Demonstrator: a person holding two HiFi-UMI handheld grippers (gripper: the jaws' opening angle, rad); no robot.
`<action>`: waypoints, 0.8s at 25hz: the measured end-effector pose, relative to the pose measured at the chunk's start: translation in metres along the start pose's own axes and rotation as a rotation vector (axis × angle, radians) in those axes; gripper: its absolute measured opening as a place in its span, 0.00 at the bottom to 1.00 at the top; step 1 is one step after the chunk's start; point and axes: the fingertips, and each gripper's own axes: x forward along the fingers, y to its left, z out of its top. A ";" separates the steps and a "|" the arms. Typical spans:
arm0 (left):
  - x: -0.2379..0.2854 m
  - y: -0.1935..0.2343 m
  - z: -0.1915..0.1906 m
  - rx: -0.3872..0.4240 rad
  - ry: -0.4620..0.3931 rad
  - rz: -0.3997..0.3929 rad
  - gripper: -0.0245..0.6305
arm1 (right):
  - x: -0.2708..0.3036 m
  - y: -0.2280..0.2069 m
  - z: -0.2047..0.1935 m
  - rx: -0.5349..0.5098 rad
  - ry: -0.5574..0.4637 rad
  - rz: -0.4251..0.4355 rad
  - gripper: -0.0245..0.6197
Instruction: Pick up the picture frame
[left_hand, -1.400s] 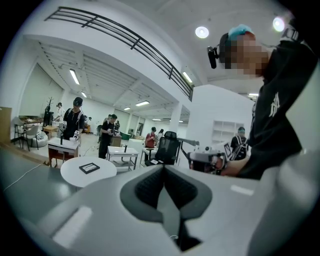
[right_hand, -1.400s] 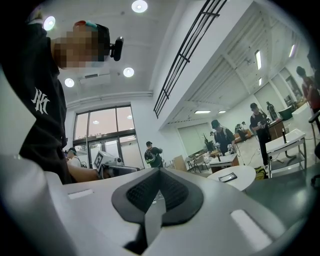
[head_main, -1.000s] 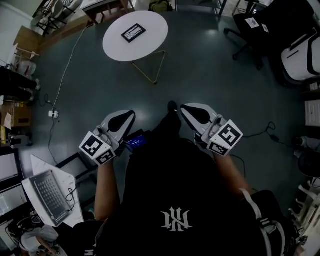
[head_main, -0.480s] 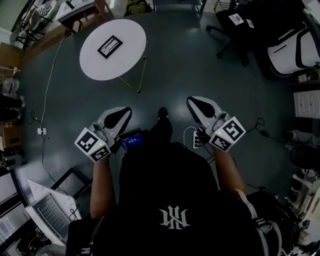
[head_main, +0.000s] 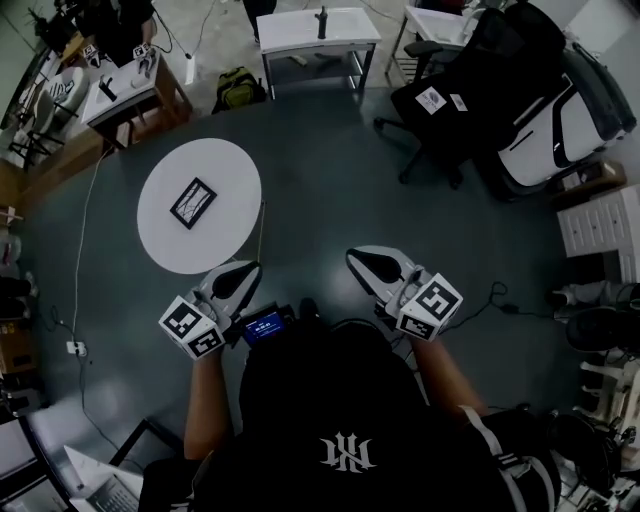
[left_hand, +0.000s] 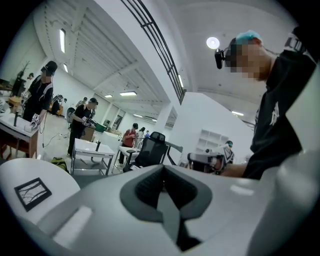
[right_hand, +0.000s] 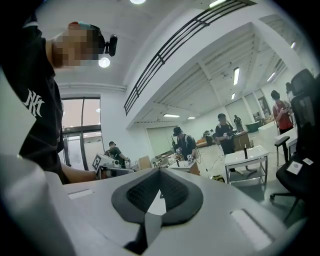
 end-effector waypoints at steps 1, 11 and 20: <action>0.012 0.006 0.004 -0.003 -0.005 -0.008 0.04 | 0.001 -0.010 0.005 -0.002 -0.001 -0.007 0.04; 0.105 0.045 0.027 -0.018 0.000 0.053 0.04 | 0.016 -0.098 0.013 0.020 0.060 0.134 0.04; 0.212 0.079 0.068 -0.082 -0.102 0.235 0.04 | 0.043 -0.216 0.068 -0.057 0.109 0.370 0.04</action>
